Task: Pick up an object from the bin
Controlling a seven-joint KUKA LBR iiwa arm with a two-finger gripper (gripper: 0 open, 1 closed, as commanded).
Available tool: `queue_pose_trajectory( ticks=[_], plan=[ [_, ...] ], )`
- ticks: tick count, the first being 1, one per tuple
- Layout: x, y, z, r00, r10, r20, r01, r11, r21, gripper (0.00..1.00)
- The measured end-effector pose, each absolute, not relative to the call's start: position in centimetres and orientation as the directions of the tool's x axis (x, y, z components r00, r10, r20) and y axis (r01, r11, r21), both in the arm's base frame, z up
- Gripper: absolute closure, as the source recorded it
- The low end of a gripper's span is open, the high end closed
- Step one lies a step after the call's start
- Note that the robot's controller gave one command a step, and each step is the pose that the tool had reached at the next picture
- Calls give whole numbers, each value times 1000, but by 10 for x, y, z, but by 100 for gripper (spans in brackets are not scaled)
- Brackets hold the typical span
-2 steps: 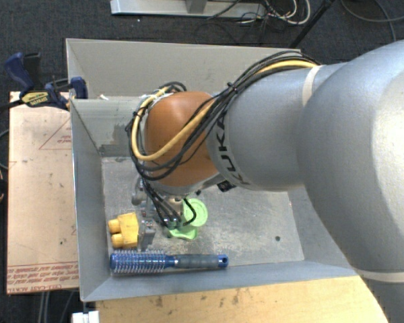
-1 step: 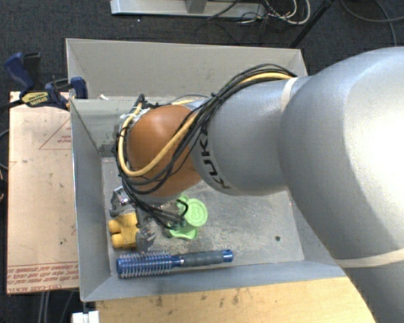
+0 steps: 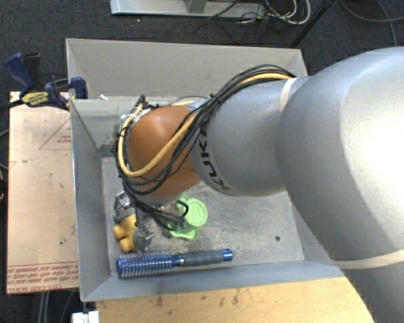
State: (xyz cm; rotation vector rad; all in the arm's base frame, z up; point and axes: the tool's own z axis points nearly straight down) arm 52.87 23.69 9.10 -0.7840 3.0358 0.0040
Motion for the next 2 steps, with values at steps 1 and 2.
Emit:
queue_pose_trajectory(
  ticks=[1,2],
  plan=[
    [537,239,98,-751,-660,-3,-660,751,1,100],
    [550,249,253,-697,-717,-12,-717,697,-4,100]
  ],
)
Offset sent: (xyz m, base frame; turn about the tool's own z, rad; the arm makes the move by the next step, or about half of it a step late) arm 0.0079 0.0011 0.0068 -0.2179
